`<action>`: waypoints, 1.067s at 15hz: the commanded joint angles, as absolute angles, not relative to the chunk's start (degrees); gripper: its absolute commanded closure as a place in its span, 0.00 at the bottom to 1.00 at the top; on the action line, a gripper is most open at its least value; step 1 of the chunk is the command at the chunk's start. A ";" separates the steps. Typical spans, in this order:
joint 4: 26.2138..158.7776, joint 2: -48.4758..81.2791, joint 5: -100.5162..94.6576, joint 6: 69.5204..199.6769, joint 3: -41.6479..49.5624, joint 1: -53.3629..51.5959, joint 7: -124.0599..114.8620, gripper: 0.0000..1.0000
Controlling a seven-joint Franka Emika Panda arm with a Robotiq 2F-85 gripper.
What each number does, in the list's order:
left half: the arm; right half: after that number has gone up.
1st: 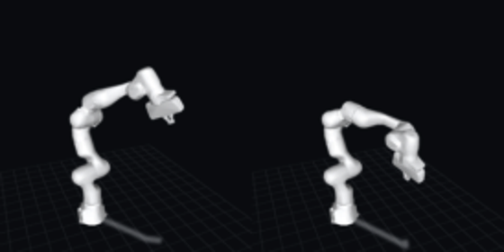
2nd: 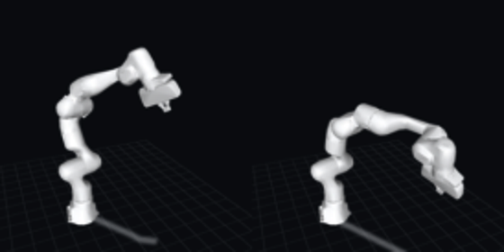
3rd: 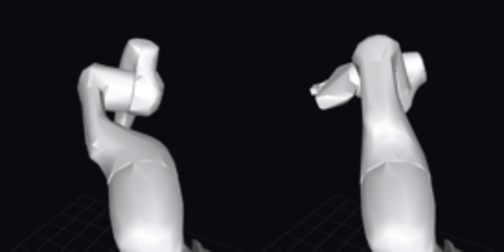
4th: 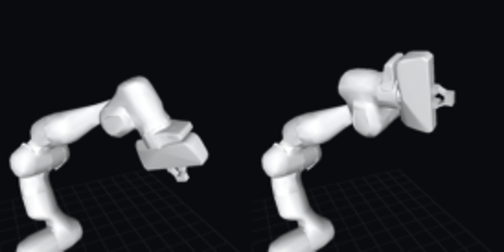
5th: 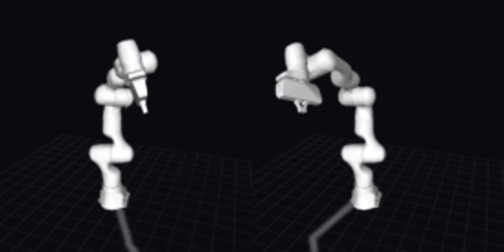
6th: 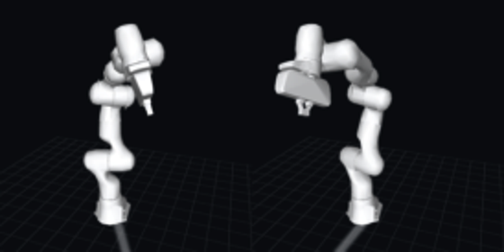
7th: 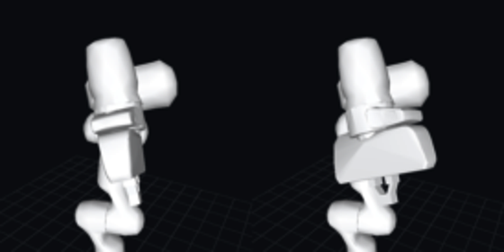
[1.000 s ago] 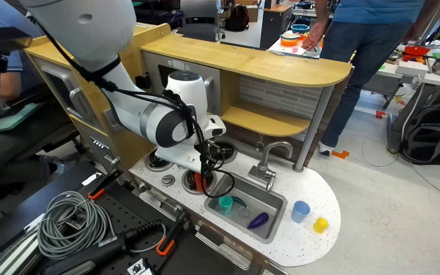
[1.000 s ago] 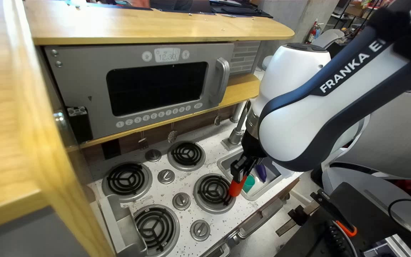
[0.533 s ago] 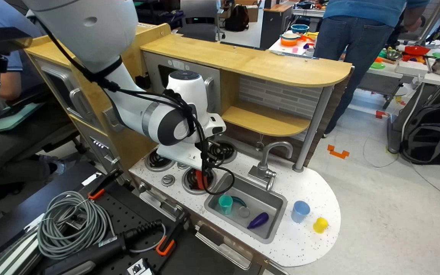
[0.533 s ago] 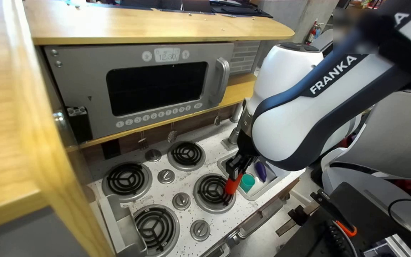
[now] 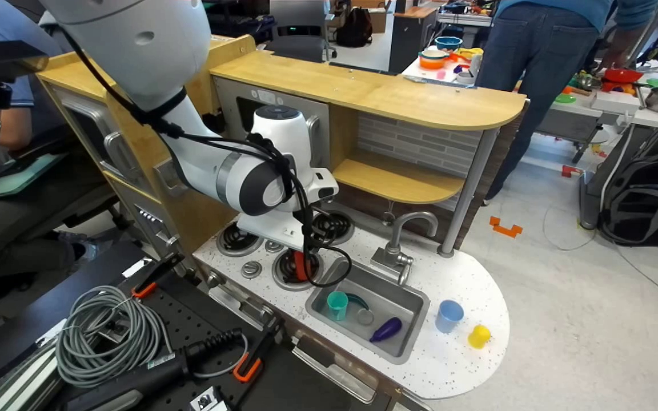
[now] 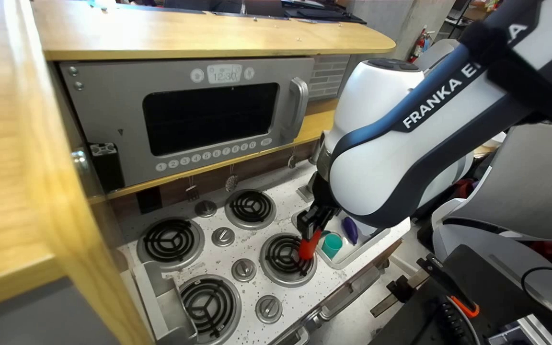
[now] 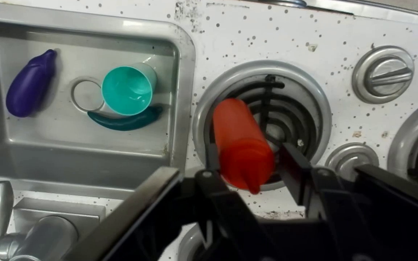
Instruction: Put the red sauce bottle inside the light blue cup in the sink, remove the sauce bottle from the cup and place it on the stove
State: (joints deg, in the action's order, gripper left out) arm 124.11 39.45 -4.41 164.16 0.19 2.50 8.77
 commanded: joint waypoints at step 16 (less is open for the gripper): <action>138.76 14.98 -8.28 151.15 7.37 2.88 7.32 0.00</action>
State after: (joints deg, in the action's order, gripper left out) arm 132.13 25.10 -5.67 154.58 5.59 3.00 8.66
